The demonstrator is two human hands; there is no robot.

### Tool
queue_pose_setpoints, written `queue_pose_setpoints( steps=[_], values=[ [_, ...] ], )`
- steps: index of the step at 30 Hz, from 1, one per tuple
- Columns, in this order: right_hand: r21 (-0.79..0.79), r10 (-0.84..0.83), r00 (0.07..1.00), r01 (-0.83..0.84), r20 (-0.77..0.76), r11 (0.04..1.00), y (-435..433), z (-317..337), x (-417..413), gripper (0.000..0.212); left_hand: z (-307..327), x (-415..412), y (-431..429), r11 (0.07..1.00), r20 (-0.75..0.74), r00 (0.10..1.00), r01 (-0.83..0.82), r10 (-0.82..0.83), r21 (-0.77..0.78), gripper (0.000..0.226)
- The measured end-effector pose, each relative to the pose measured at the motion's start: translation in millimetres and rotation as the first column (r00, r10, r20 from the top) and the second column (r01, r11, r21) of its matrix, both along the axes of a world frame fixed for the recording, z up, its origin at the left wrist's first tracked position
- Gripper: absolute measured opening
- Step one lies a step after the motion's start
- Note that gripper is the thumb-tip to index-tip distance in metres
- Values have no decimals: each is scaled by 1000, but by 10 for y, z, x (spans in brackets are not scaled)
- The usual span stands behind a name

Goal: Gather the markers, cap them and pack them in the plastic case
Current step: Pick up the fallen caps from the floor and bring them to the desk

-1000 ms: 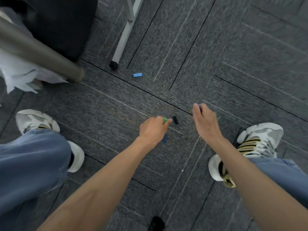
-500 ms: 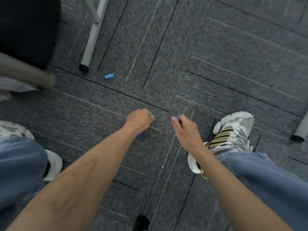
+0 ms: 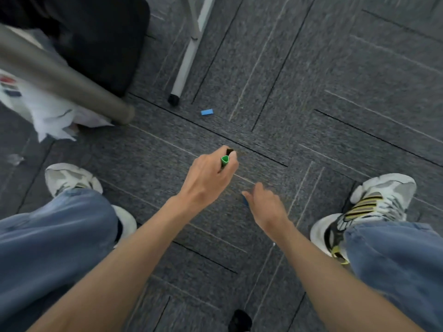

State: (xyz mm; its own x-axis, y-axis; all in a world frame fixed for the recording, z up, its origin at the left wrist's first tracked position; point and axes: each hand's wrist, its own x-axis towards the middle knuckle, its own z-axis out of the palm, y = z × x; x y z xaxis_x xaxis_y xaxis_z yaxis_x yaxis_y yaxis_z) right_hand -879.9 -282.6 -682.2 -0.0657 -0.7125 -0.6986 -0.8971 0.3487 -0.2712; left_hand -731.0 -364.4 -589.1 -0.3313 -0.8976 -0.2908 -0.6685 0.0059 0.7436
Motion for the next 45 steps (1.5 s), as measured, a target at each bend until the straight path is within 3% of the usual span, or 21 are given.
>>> queue_pose_setpoints(
  steps=[6, 9, 12, 17, 20, 23, 25, 27, 31, 34, 37, 40, 42, 45],
  values=[
    [150, 76, 987, -55, -140, 987, -57, -17, 190, 31, 137, 498, 47, 989, 52, 997, 63, -57, -132, 37],
    [135, -133, 990, 125, 56, 983, -211, 65, 282, 25, 66, 676, 44, 995, 59, 998, -12, 18, -102, 37],
    [13, -326, 899, 337, 293, 941, -399, 201, 368, 26, -84, 754, -31, 996, 98, 991, -91, 92, -7, 36],
    [-212, -257, 832, 400, 491, 892, -781, 502, 413, 28, -459, 609, -362, 997, 298, 953, -74, 61, 33, 31],
    [-360, -141, 811, 399, 568, 843, -897, 696, 332, 27, -642, 395, -715, 1000, 502, 864, 26, -29, 13, 29],
    [-384, -137, 785, 437, 604, 814, -934, 758, 178, 26, -763, 243, -1114, 996, 639, 769, 65, -15, -55, 27],
    [-366, -166, 774, 462, 612, 808, -930, 733, 57, 24, -829, 214, -1328, 991, 748, 662, 124, -49, -45, 23],
    [-359, -180, 776, 468, 605, 808, -917, 705, -48, 23, -903, 207, -1452, 971, 842, 527, 240, -119, -13, 34],
    [-339, -180, 779, 452, 600, 825, -893, 628, -179, 24, -979, 200, -1485, 856, 906, 333, 515, -260, 57, 48],
    [-369, -149, 807, 415, 572, 831, -858, 574, -216, 25, -1034, 167, -1476, 802, 910, 261, 586, -322, 116, 53],
    [-391, -120, 823, 386, 555, 835, -798, 553, -240, 25, -1032, 150, -1487, 808, 866, 306, 563, -396, 170, 33],
    [-416, -112, 831, 383, 544, 824, -718, 593, -251, 23, -882, 127, -1344, 907, 678, 621, 383, -392, 174, 26],
    [-434, -117, 831, 398, 544, 808, -661, 655, -229, 22, -693, 60, -1115, 961, 508, 816, 221, -277, 170, 24],
    [-428, -117, 826, 401, 552, 810, -614, 783, -130, 21, -318, -14, -737, 987, 288, 953, 56, -97, 150, 19]
  ],
)
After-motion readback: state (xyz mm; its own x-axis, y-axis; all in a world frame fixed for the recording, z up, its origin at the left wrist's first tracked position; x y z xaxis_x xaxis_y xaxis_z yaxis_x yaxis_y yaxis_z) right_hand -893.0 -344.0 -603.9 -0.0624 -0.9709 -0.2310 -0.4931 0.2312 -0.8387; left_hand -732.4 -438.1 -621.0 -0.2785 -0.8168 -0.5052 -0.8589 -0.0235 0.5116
